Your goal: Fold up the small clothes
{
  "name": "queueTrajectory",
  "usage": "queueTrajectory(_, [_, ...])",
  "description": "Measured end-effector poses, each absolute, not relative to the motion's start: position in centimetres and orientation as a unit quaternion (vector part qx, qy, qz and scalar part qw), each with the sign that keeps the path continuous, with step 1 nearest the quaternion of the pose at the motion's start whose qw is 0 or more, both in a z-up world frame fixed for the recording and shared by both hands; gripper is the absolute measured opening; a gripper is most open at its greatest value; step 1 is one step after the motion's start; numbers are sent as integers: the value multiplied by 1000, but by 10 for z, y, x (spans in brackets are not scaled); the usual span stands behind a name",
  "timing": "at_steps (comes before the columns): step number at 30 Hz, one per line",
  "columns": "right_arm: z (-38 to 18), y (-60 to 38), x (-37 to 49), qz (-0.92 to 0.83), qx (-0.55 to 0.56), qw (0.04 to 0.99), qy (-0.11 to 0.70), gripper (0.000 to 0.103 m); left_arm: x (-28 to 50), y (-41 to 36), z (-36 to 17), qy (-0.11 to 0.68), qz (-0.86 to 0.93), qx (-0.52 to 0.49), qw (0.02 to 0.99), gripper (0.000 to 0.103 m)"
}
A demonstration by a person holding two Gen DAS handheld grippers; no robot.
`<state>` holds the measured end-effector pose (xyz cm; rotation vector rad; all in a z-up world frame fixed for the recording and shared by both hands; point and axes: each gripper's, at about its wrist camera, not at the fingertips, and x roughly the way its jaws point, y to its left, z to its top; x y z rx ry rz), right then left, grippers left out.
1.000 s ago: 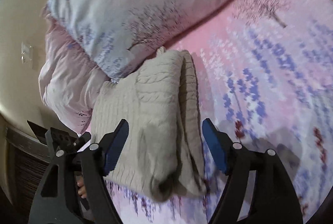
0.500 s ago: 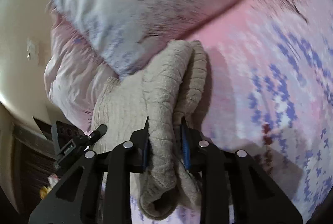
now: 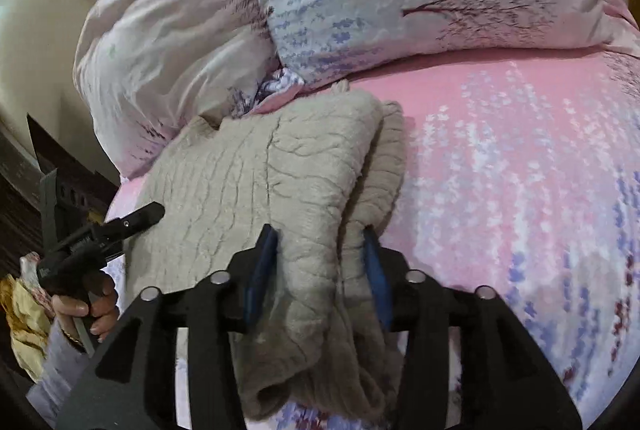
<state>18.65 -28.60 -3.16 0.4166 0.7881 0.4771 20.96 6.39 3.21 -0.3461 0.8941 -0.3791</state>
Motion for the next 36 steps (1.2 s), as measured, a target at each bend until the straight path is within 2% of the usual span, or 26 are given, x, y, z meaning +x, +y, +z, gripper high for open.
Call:
queueTrajectory(3, [-20,-313,181,206,236,886,342,46,190,59,63,368,-171,-121,906,64])
queueTrajectory(7, [-26,-309,201,222,257,867,364,46,186,30,79,347,-196,-98,912,70])
queueTrajectory(9, [-31,-292,212,219,231,869,378,12,190,13,75,358,-206,-86,907,70])
queueTrajectory(12, [-33,-288,212,188,213,887,364,9,194,-3,61,381,-212,-72,897,70])
queueTrajectory(16, [-45,-294,227,167,241,878,379,10,198,-25,51,387,-205,-36,898,71])
queueTrajectory(19, [-41,-294,222,167,234,879,380,24,196,-23,51,384,-204,-36,900,72])
queueTrajectory(20, [-38,-298,214,169,238,880,376,33,193,-19,53,381,-208,-43,900,72])
queueTrajectory(21, [-34,-301,205,175,242,880,370,35,188,-13,56,378,-212,-49,900,72])
queueTrajectory(25, [-25,-308,157,227,236,881,341,35,166,-3,63,363,-209,-48,907,72])
queueTrajectory(29, [-35,-299,135,237,212,880,354,34,148,-4,60,356,-202,-27,912,74])
queueTrajectory(30, [-37,-294,133,236,200,881,359,27,146,-10,58,353,-196,-12,915,75])
queueTrajectory(32, [-48,-285,134,208,166,887,379,21,144,-19,54,353,-185,10,917,78])
queueTrajectory(36, [-49,-267,134,160,112,907,374,20,146,-35,45,351,-162,49,921,85])
